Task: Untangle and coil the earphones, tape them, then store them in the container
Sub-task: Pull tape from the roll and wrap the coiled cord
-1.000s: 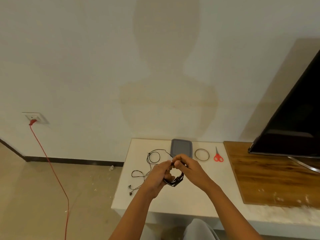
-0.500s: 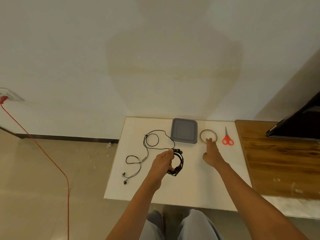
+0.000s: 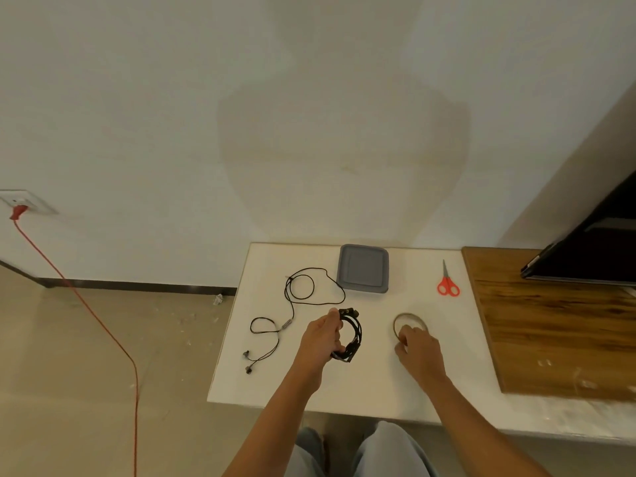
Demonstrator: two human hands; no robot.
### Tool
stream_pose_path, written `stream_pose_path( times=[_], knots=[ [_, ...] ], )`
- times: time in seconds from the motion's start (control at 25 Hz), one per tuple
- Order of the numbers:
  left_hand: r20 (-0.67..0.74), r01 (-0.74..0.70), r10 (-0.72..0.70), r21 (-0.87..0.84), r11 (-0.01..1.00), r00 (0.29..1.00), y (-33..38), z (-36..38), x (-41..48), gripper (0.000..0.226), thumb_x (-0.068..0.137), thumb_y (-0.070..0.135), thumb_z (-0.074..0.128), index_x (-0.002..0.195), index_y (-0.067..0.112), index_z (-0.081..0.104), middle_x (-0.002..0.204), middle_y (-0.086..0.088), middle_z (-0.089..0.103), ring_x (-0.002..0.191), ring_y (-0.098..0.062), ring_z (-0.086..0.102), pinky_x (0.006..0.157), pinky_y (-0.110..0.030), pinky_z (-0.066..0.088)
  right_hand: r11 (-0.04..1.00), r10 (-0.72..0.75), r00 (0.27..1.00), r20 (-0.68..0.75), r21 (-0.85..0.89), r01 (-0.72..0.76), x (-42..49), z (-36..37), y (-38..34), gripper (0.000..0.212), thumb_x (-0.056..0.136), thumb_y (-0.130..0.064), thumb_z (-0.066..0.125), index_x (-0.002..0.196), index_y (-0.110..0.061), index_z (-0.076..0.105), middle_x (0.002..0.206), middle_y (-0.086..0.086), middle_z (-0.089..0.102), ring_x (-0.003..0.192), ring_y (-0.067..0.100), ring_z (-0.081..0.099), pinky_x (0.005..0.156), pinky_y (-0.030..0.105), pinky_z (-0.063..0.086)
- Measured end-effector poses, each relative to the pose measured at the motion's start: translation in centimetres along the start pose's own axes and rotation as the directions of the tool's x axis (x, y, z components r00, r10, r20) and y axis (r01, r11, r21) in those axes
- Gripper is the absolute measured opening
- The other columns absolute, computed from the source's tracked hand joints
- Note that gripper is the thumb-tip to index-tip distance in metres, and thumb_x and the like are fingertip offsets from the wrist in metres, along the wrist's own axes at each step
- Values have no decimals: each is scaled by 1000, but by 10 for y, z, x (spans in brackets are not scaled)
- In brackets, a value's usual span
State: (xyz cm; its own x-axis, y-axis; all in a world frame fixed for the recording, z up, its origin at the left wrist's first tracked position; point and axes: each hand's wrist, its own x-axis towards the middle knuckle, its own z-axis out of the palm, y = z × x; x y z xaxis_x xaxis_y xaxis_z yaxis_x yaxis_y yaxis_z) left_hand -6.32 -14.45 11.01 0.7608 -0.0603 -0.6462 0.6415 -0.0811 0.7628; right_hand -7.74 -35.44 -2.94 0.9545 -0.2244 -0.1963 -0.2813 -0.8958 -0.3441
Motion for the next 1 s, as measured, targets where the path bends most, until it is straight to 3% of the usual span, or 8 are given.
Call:
stream_pose_path(
  times=[0.04,0.12,0.24,0.36,0.52,0.76,0.84,1.0],
  knots=[
    [-14,-11,11,-17,1000,1000,2,-1,-6,36,100,37,38,79,12,55,53,7,34,41,-6,34,68,-28,40,974,65,998,-8,216,-61,-8,-10,-8,5,88,-17,60,86,-13,57,79,4,64,73,22,63,72,33,54],
    [-63,-31,29,-32,999,998,10,-3,-21,38,99,39,39,77,13,55,55,6,36,43,-8,37,72,-29,42,780,182,983,29,604,-162,-24,-41,-33,3,92,-14,56,90,-12,55,78,6,64,71,21,63,70,29,52],
    [-105,-157,158,22,987,982,26,-6,-49,32,97,38,44,80,15,56,64,1,42,57,-13,44,69,-25,43,500,148,982,121,847,-180,-50,-97,-78,9,93,-11,52,93,-12,61,78,9,68,72,19,63,73,27,49],
    [-157,-391,398,74,917,904,42,-15,-84,19,94,30,54,83,16,60,72,-1,54,69,-15,51,65,-23,46,420,1,993,117,901,-107,-86,-149,-113,17,91,-9,52,92,-14,69,79,11,69,76,21,62,83,33,49],
    [-165,-628,657,199,752,735,67,-36,-126,20,92,34,59,76,22,57,54,14,38,53,-5,34,51,-14,33,330,-183,980,82,944,-17,-136,-206,-147,25,90,1,46,84,-7,69,73,11,65,70,20,57,82,34,50],
    [-10,-753,782,262,603,623,77,-55,-184,30,97,34,50,76,23,69,56,13,53,55,-2,46,55,-10,38,156,-288,956,55,988,-10,-191,-244,-183,37,95,-7,44,60,-16,53,62,3,47,60,14,43,72,34,34],
    [-12,-773,795,225,593,606,76,-57,-202,29,97,29,52,73,19,66,53,17,53,55,2,49,58,-9,41,176,-300,950,79,984,-27,-201,-251,-190,31,94,-10,44,65,-14,53,64,4,49,58,13,45,71,33,37],
    [71,-807,824,269,526,562,76,-65,-221,25,92,30,61,73,13,63,58,12,52,57,-3,44,58,-14,36,347,-327,933,153,937,-32,-220,-269,-203,28,93,-17,45,67,-9,54,68,8,62,60,18,50,68,32,43]
  ],
)
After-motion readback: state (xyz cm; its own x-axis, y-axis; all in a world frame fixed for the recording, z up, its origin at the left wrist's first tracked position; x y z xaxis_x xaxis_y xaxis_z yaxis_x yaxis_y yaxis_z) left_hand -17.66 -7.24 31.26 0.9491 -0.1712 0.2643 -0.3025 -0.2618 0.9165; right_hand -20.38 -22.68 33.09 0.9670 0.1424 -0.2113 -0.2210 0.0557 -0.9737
